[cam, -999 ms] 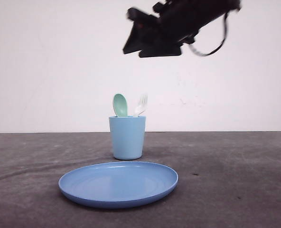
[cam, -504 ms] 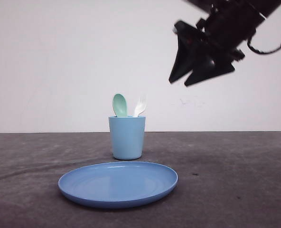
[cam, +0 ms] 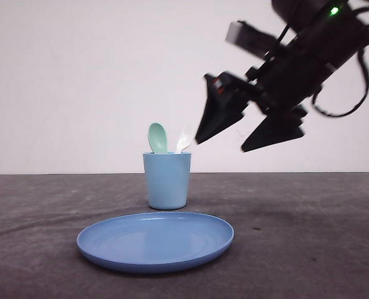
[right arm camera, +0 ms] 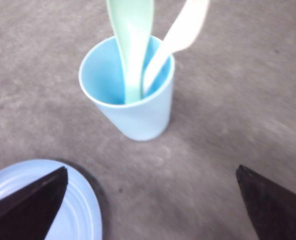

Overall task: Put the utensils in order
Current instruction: 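Move the right gripper over the blue cup and grip its rim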

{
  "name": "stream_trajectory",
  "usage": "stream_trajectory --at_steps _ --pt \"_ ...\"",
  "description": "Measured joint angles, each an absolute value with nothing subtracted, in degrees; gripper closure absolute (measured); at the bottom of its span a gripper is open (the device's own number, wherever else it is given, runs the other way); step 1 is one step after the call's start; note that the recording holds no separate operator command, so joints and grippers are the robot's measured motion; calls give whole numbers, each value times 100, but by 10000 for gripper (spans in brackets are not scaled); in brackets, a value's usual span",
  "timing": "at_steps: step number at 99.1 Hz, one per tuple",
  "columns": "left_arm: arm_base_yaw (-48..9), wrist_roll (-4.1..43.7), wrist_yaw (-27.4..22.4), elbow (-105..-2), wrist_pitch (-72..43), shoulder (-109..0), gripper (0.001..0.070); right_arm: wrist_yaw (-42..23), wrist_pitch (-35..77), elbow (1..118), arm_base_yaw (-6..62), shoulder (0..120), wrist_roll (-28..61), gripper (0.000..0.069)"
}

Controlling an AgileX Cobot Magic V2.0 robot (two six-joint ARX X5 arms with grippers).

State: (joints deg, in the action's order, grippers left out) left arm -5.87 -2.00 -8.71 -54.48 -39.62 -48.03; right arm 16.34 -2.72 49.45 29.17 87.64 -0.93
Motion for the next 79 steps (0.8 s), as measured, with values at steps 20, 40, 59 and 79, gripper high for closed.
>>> stream_trajectory --at_steps 20,40,59,79 --pt "-587 -198 -871 -5448 -3933 -4803 352 1645 -1219 4976 3203 9349 -329 10" --pt "-587 -198 -871 -5448 -3798 -4803 352 1645 -1372 5572 3389 10038 -451 10" --pt "-587 -198 -871 -5448 -3798 -4803 352 1629 -1332 6292 3454 10680 -497 10" --pt "-587 -198 -871 -5448 -3800 -4803 352 1413 -1291 6600 3457 11030 -499 10"
